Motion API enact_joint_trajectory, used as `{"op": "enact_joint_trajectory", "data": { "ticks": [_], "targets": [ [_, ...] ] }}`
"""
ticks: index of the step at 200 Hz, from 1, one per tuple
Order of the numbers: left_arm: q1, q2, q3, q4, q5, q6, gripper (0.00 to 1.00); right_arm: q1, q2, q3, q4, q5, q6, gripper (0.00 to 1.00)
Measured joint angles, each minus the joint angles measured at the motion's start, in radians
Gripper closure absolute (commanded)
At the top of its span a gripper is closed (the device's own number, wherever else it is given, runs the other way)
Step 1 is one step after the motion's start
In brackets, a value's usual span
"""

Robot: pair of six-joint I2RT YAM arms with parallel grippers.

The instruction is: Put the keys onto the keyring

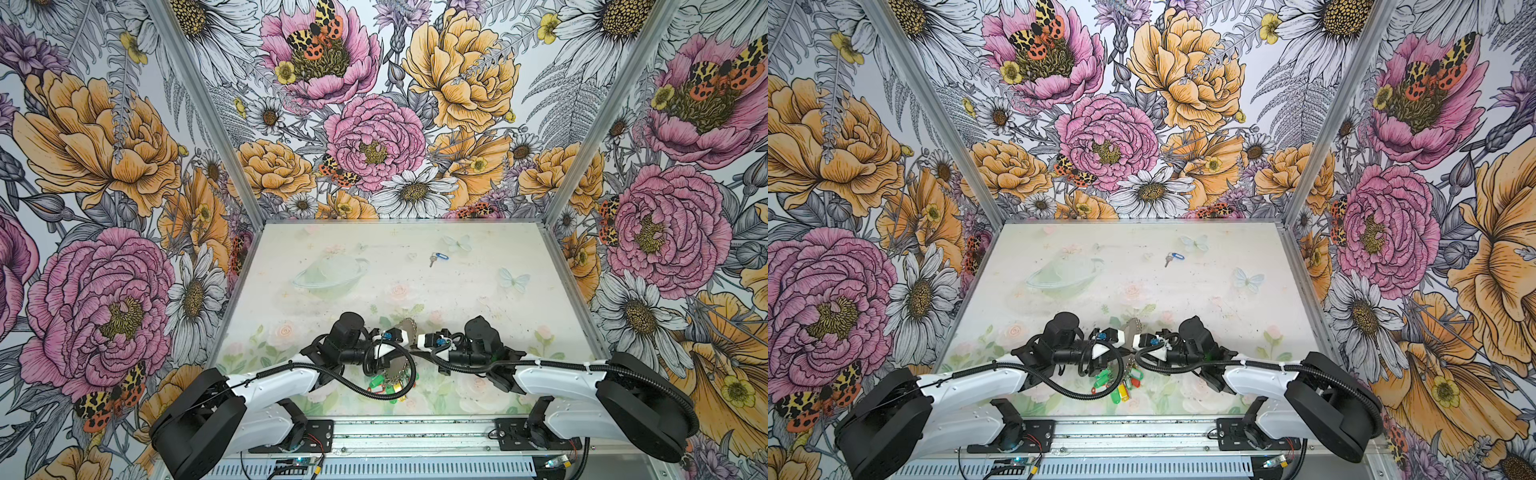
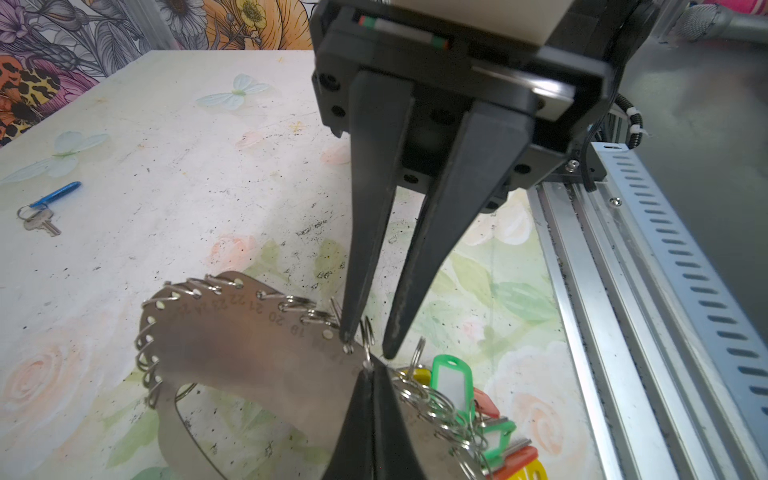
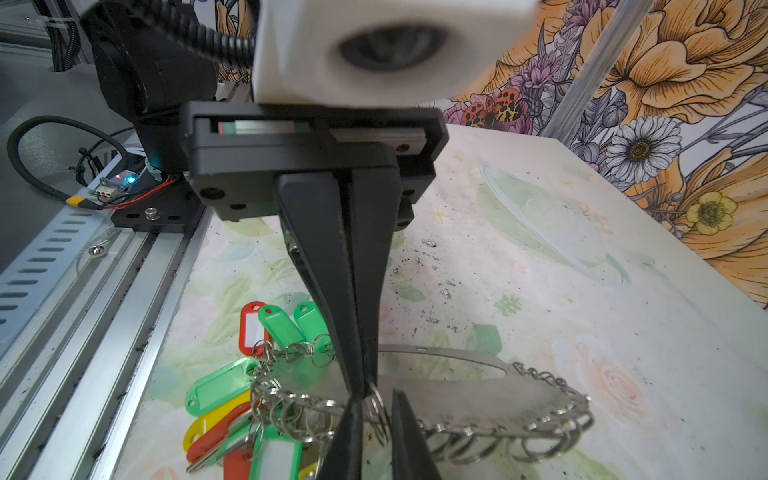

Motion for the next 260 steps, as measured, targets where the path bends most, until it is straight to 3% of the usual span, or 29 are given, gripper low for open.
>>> {"op": "enact_joint_trajectory", "data": {
  "ticks": [36, 106, 143, 169, 187, 202, 260],
  "targets": [
    [-0.001, -0.014, -0.005, 0.000, -0.025, 0.003, 1.00, 0.000, 0.001, 0.007, -0.017, -0.021, -0.002, 0.99],
    [-0.006, -0.031, -0.018, 0.001, -0.065, 0.003, 1.00, 0.000, 0.018, 0.031, -0.050, -0.026, -0.001, 0.93],
    [-0.008, -0.035, -0.024, 0.008, -0.075, 0.003, 1.00, 0.000, 0.019, 0.036, -0.060, -0.027, -0.001, 1.00],
    [-0.008, -0.035, -0.024, 0.011, -0.077, 0.003, 1.00, 0.000, 0.019, 0.037, -0.060, -0.027, 0.002, 1.00],
    [-0.007, -0.035, -0.026, 0.029, -0.083, 0.000, 0.85, -0.019, 0.019, 0.035, -0.041, -0.026, 0.024, 1.00],
    [0.001, -0.041, -0.031, 0.074, -0.084, -0.018, 0.78, -0.037, 0.019, 0.011, 0.016, -0.021, 0.061, 1.00],
    [0.063, -0.066, -0.058, 0.213, -0.044, -0.099, 0.73, -0.060, 0.084, -0.089, 0.349, -0.028, 0.222, 1.00]
  ]
}}
